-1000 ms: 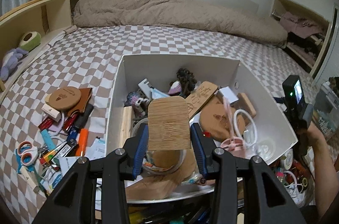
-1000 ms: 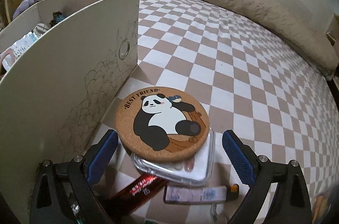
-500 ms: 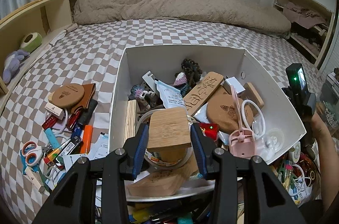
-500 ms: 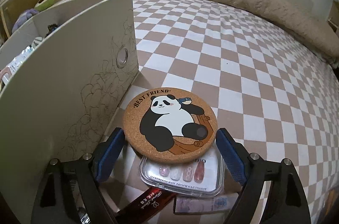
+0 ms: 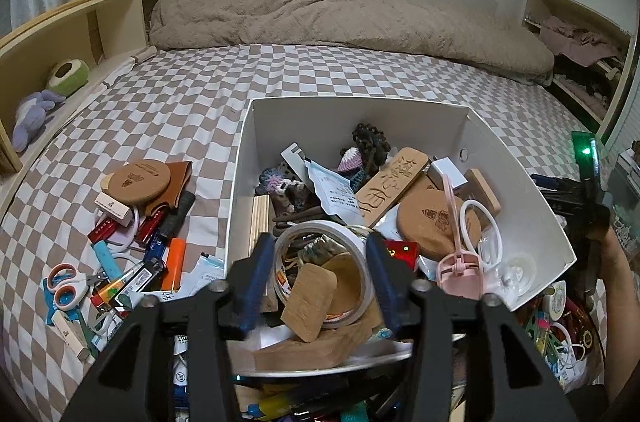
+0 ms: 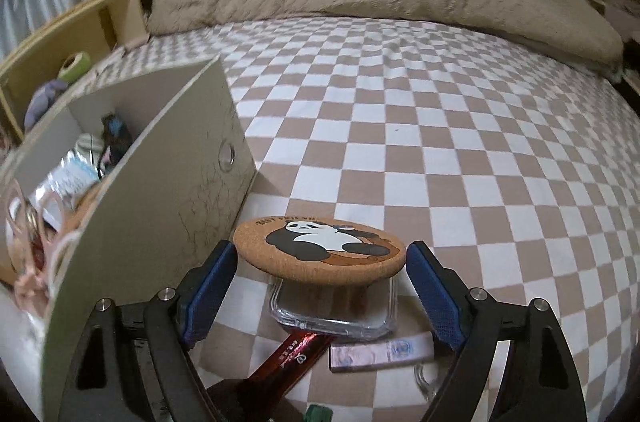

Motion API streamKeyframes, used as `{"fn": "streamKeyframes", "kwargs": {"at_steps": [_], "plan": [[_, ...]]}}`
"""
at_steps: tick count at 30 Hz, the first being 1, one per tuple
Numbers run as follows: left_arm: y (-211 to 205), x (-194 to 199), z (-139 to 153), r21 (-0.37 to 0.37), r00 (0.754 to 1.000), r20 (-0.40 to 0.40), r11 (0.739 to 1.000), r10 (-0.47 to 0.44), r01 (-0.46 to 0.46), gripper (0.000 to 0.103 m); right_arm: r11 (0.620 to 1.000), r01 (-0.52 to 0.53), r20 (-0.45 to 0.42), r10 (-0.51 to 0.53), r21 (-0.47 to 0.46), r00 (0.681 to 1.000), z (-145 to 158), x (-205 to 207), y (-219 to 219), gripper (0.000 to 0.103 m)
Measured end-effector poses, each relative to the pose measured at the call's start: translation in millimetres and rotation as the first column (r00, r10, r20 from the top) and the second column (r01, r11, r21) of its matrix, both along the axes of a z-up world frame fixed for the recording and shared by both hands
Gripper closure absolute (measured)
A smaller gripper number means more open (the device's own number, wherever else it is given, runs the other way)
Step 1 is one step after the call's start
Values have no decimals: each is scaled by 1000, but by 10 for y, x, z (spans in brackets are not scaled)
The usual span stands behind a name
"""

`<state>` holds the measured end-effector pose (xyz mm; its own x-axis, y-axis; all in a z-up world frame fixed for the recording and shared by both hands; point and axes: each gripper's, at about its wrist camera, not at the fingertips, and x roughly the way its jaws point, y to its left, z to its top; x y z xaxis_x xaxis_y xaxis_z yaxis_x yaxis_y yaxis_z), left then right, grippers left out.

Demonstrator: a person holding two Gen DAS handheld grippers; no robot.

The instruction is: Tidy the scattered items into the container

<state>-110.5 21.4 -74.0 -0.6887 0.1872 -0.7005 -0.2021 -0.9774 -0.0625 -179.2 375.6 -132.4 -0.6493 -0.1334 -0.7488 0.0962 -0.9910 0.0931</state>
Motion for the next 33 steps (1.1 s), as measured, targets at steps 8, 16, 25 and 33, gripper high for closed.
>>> {"fn": "streamKeyframes", "kwargs": {"at_steps": [8, 16, 25, 33], "plan": [[-13, 9, 9, -5, 1000, -11, 1000, 7, -7, 51, 994, 87, -4, -87, -70, 996, 126, 153, 157, 17], [-15, 6, 8, -4, 1000, -12, 1000, 6, -6, 51, 977, 171, -13, -174, -129, 985, 239, 295, 334, 51], [4, 6, -8, -2, 1000, -8, 1000, -2, 2, 51, 942, 269, -3, -275, -200, 961, 200, 297, 510, 50], [6, -4, -26, 3, 1000, -4, 1000, -2, 2, 51, 876, 266, 90, -251, -403, 964, 22, 128, 635, 8]]}}
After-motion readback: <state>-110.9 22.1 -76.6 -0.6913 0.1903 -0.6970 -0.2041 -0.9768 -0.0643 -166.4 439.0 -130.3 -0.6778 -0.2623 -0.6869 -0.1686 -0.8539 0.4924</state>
